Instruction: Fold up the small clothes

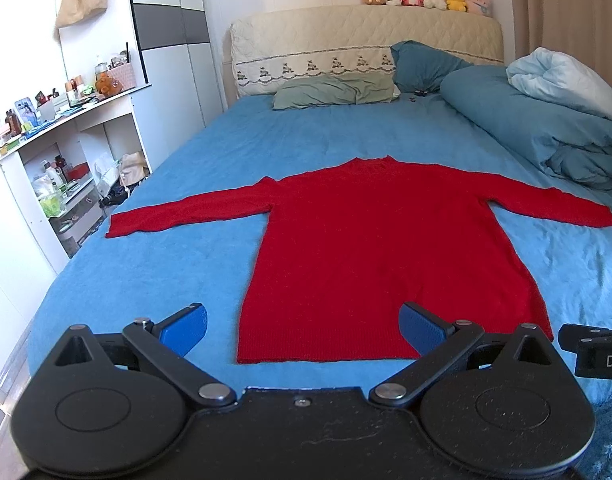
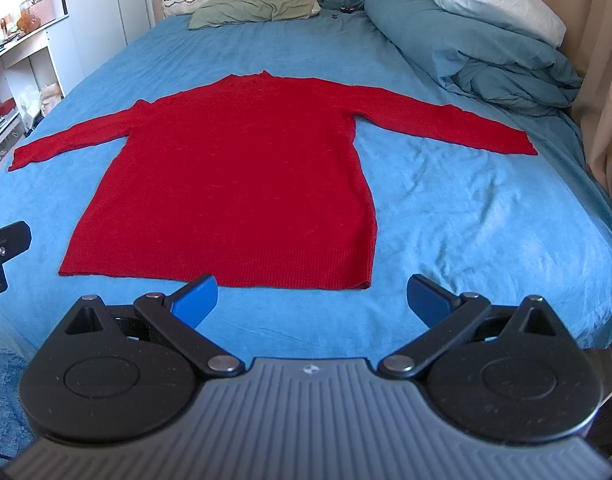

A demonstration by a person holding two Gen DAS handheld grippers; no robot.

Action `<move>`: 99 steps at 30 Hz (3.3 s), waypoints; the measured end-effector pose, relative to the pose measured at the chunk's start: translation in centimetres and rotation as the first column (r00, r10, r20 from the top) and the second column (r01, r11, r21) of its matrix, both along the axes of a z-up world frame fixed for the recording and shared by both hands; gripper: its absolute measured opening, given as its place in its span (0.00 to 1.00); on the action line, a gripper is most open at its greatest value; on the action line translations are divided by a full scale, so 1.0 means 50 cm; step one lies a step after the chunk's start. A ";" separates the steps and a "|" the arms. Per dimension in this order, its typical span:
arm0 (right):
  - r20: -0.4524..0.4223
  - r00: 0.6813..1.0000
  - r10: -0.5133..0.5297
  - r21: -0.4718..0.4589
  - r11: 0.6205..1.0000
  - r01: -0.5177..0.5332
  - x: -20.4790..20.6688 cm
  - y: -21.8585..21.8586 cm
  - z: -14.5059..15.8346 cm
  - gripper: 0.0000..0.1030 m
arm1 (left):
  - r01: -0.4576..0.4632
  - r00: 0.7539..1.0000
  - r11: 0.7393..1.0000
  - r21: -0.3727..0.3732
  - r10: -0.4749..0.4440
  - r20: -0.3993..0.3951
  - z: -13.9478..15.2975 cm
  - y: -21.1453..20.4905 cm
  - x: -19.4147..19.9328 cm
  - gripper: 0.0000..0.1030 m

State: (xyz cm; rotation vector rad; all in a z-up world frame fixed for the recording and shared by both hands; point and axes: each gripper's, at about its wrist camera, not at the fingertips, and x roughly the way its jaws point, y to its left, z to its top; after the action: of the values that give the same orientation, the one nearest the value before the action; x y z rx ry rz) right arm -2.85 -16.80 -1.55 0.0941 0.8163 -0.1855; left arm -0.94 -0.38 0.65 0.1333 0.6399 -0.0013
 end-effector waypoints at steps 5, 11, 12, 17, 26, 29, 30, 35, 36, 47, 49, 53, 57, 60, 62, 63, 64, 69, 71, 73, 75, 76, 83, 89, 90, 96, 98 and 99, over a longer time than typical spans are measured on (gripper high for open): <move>0.002 1.000 0.006 0.006 1.000 -0.006 -0.003 0.000 0.002 1.00 | -0.006 1.000 1.000 -0.002 0.006 0.000 -0.002 -0.001 -0.002 1.00; 0.003 1.000 0.006 0.008 1.000 -0.006 -0.004 -0.001 0.003 1.00 | -0.007 1.000 1.000 -0.006 0.007 -0.006 -0.002 -0.004 0.000 1.00; 0.004 1.000 0.006 0.008 1.000 -0.006 -0.004 0.001 0.003 1.00 | -0.008 1.000 1.000 -0.007 0.008 -0.006 -0.002 -0.004 0.000 1.00; 0.007 1.000 0.004 0.008 1.000 -0.004 -0.005 0.000 0.006 1.00 | -0.009 1.000 1.000 -0.008 0.009 -0.004 -0.001 -0.002 0.001 1.00; 0.019 1.000 0.011 0.012 1.000 -0.012 -0.009 -0.001 0.010 1.00 | -0.013 1.000 1.000 -0.009 0.013 0.004 0.004 -0.001 -0.001 1.00; 0.027 1.000 0.015 0.014 1.000 -0.016 -0.010 -0.002 0.014 1.00 | -0.017 1.000 1.000 -0.006 0.017 0.010 0.009 0.000 -0.004 1.00; 0.030 0.999 0.016 0.014 1.000 -0.016 -0.010 -0.002 0.017 1.00 | -0.019 1.000 1.000 -0.005 0.019 0.013 0.010 -0.002 -0.008 1.00; 0.088 0.996 -0.032 0.057 0.998 0.027 -0.004 -0.037 0.062 1.00 | -0.001 0.998 1.000 0.005 0.001 0.066 0.059 -0.019 0.002 1.00; 0.112 0.993 -0.047 0.071 0.997 0.039 -0.002 -0.053 0.075 1.00 | 0.004 0.997 1.000 0.003 -0.005 0.083 0.072 -0.024 0.010 1.00; 0.173 0.961 -0.217 0.173 0.967 0.188 0.159 -0.355 0.096 1.00 | 0.170 0.976 0.985 -0.031 -0.164 0.142 0.141 -0.188 0.292 1.00; 0.183 0.946 -0.269 0.162 0.957 0.241 0.207 -0.416 0.062 1.00 | 0.198 0.974 0.979 -0.042 -0.192 0.120 0.121 -0.224 0.368 1.00; 0.192 0.913 -0.359 0.169 0.929 0.330 0.299 -0.530 -0.035 1.00 | 0.247 0.968 0.966 -0.077 -0.242 0.067 0.050 -0.317 0.538 1.00; 0.193 0.871 -0.451 0.203 0.887 0.415 0.376 -0.638 -0.149 1.00 | 0.264 0.964 0.961 -0.086 -0.262 0.038 -0.062 -0.399 0.677 1.00; 0.192 0.842 -0.504 0.168 0.862 0.478 0.434 -0.701 -0.228 1.00 | 0.286 0.958 0.956 -0.071 -0.288 -0.009 -0.145 -0.456 0.764 1.00; 0.188 0.821 -0.539 0.174 0.841 0.512 0.466 -0.742 -0.275 1.00 | 0.303 0.951 0.951 -0.062 -0.306 -0.047 -0.197 -0.490 0.815 1.00; 0.182 0.809 -0.558 0.185 0.828 0.530 0.481 -0.763 -0.297 0.98 | 0.303 0.949 0.951 -0.062 -0.307 -0.070 -0.220 -0.504 0.836 1.00; 0.178 0.797 -0.577 0.191 0.815 0.547 0.491 -0.778 -0.312 0.93 | 0.304 0.947 0.950 -0.069 -0.309 -0.086 -0.236 -0.514 0.849 1.00; 0.180 0.728 -0.661 0.217 0.749 0.626 0.515 -0.832 -0.355 0.83 | 0.311 0.929 0.948 -0.062 -0.317 -0.191 -0.300 -0.563 0.912 1.00; 0.173 0.719 -0.673 0.198 0.739 0.644 0.529 -0.843 -0.355 0.74 | 0.316 0.920 0.948 -0.049 -0.319 -0.229 -0.316 -0.579 0.927 1.00; 0.160 0.699 -0.697 0.194 0.717 0.670 0.543 -0.860 -0.356 0.59 | 0.315 0.911 0.948 -0.039 -0.313 -0.267 -0.332 -0.591 0.946 1.00; 0.139 0.679 -0.721 0.188 0.692 0.697 0.551 -0.874 -0.355 0.41 | 0.304 0.900 0.952 -0.040 -0.301 -0.314 -0.351 -0.594 0.970 1.00; 0.132 0.674 -0.727 0.187 0.686 0.703 0.555 -0.879 -0.354 0.35 | 0.296 0.894 0.954 -0.051 -0.295 -0.336 -0.358 -0.593 0.979 1.00; 0.162 0.737 -0.656 0.145 0.755 0.640 0.591 -0.846 -0.266 0.22 | 0.305 0.871 0.944 -0.128 -0.331 -0.363 -0.325 -0.549 0.995 0.95; 0.323 0.841 -0.434 0.177 0.901 0.396 0.705 -0.703 -0.079 0.22 | 0.280 0.904 0.951 -0.133 -0.308 -0.297 -0.210 -0.426 1.016 0.96; 0.351 0.860 -0.370 0.176 0.928 0.327 0.735 -0.658 -0.049 0.21 | 0.269 0.912 0.955 -0.124 -0.294 -0.286 -0.192 -0.397 1.019 0.97; 0.403 0.913 0.062 0.106 0.988 -0.114 0.873 -0.338 -0.013 0.21 | 0.127 0.962 0.989 -0.076 -0.141 -0.233 -0.146 -0.181 1.030 1.00; 0.365 0.909 0.203 0.081 0.965 -0.248 0.904 -0.219 -0.065 0.21 | 0.063 0.968 0.996 -0.067 -0.077 -0.240 -0.158 -0.114 1.029 1.00; 0.336 0.906 0.255 0.071 0.953 -0.295 0.913 -0.169 -0.096 0.21 | 0.032 0.968 0.997 -0.064 -0.047 -0.248 -0.168 -0.082 1.026 1.00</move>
State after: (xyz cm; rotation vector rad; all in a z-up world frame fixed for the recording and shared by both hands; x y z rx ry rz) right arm 42.81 -25.24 -6.37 0.1176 0.5028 0.1463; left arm 50.37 -4.49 -7.75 0.0890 0.8875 -0.0767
